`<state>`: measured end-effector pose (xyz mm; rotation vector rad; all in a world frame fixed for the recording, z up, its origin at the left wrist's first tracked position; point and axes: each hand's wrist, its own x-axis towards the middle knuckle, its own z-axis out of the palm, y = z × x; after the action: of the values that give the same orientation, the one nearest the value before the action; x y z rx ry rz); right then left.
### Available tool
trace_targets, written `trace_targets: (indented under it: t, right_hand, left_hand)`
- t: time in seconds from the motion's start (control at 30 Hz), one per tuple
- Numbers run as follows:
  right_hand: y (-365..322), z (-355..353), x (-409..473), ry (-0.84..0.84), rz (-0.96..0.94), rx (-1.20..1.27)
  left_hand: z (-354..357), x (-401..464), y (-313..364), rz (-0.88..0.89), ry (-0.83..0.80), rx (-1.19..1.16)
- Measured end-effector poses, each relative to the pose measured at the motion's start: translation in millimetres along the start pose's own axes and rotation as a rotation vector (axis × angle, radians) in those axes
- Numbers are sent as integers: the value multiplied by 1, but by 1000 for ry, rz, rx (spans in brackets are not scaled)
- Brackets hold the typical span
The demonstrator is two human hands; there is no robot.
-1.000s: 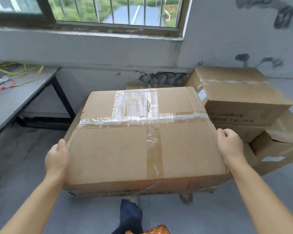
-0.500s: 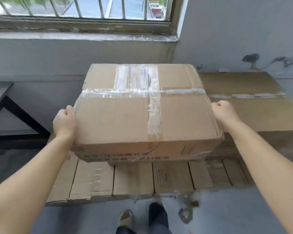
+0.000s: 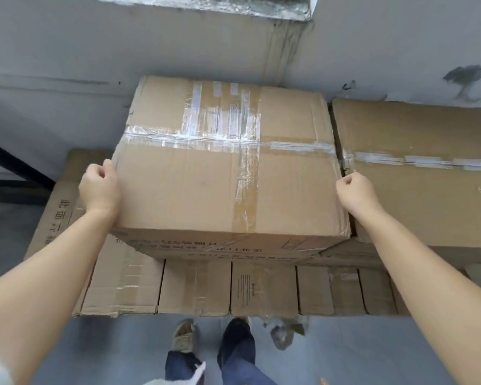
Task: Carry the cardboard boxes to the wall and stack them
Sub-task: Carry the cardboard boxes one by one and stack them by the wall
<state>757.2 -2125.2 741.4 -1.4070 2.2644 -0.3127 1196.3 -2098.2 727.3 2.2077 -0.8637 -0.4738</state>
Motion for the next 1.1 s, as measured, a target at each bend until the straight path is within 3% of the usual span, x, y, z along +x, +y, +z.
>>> trace_targets:
  t: [0.17,0.3,0.4,0.5,0.63,0.87,1.1]
  right_hand:
    - [2,-2,-2,-21,-27,-22]
    - [-3,-11,-15,-66,-40,-27]
    - [-7,-20,-41,-54,-93,53]
    - [-14,-29,-85,-7,-181,223]
    - [-14,-29,-162,71,-215,408]
    - [-3,18,-319,181,-33,840]
    - [28,70,-456,424,285,1167]
  left_hand:
    - [-6,-1,1,1,-64,92]
    - [-20,3,6,11,-204,205]
    - [-37,2,14,121,-290,219]
    - [-63,-10,29,316,-302,61]
    - [-106,-34,32,429,-448,-265]
    - [-159,-74,-18,537,-727,-423]
    - [-154,-116,-70,447,-1036,-385]
